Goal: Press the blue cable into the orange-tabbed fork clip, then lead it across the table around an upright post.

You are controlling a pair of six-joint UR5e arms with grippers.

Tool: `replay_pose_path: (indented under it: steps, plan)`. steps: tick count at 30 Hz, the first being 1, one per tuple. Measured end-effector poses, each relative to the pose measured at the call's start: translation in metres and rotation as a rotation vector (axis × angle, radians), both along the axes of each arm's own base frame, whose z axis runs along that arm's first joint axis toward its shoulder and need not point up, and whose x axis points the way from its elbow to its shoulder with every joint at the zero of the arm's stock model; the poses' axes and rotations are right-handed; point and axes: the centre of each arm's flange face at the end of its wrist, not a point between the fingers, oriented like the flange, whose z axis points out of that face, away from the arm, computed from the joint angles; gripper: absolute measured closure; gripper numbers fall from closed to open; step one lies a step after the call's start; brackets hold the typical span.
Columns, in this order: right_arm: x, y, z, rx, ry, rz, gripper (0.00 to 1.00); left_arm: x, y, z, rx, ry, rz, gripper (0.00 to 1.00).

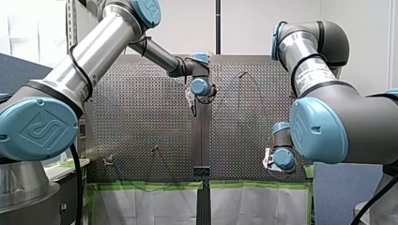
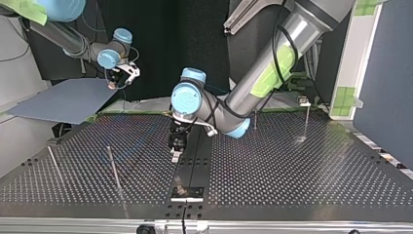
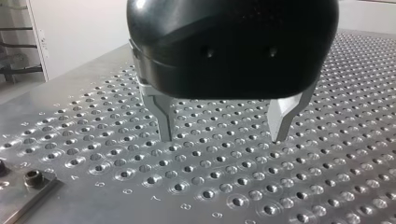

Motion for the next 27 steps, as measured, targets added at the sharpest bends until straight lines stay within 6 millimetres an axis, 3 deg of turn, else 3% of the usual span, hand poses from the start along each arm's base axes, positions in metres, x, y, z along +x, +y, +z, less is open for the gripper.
replay_pose_path:
  steps: [21,27]
  plan:
    - [0.006,-0.047,-0.072,-0.156,0.002,-0.051,1.00,-0.003,-0.003,-0.007,0.001,0.006,-0.050,0.00]
    - [0.006,-0.043,-0.102,-0.171,0.003,-0.050,1.00,-0.005,-0.003,-0.010,0.002,0.015,-0.059,0.00]
